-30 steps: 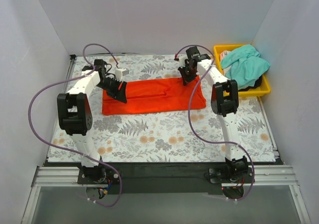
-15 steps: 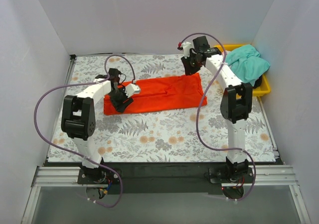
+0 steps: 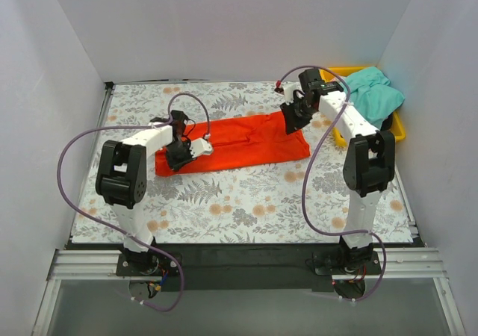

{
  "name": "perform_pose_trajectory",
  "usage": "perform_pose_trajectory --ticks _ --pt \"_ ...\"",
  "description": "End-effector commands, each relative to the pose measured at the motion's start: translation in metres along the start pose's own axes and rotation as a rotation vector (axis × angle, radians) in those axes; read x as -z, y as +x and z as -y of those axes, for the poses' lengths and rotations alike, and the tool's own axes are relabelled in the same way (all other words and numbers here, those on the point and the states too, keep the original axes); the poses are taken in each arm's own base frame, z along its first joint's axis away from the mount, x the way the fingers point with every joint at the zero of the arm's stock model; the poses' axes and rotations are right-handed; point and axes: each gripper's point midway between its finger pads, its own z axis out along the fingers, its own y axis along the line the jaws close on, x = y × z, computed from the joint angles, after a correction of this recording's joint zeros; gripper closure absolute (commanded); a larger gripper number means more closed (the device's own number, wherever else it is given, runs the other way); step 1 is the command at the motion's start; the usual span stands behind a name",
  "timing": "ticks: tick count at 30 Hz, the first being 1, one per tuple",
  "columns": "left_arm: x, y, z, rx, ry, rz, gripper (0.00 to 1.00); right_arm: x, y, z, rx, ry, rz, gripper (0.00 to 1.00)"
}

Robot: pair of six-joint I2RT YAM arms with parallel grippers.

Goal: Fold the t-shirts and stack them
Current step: Fold the tshirt

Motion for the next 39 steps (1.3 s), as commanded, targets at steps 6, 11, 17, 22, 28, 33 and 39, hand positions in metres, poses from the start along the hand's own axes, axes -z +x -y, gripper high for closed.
perform_pose_trajectory --ticks 6,11,17,22,28,33,39 --pt "0.018 -0.016 0.124 -0.195 0.245 -0.041 1.0 0.051 0.037 0.019 -0.115 0.0 -0.01 0.78" --pt "0.048 -0.068 0.173 -0.226 0.295 0.053 0.78 0.057 0.06 0.02 -0.129 0.025 -0.05 0.79" --pt "0.1 -0.15 0.119 -0.072 0.231 0.279 0.62 0.051 0.079 0.004 -0.163 -0.021 -0.092 0.82" --pt "0.104 -0.185 0.034 0.21 0.163 0.41 0.62 0.027 0.082 -0.006 -0.152 -0.008 -0.162 0.89" --pt "0.102 -0.188 -0.045 0.444 0.121 0.496 0.63 -0.009 0.087 0.015 -0.153 0.1 -0.262 0.96" --pt "0.094 -0.171 -0.07 0.554 0.098 0.513 0.63 -0.033 0.09 0.032 -0.099 0.191 -0.329 0.97" --pt "0.08 -0.137 -0.075 0.667 0.097 0.487 0.63 -0.064 0.064 0.049 -0.045 0.243 -0.31 0.97"
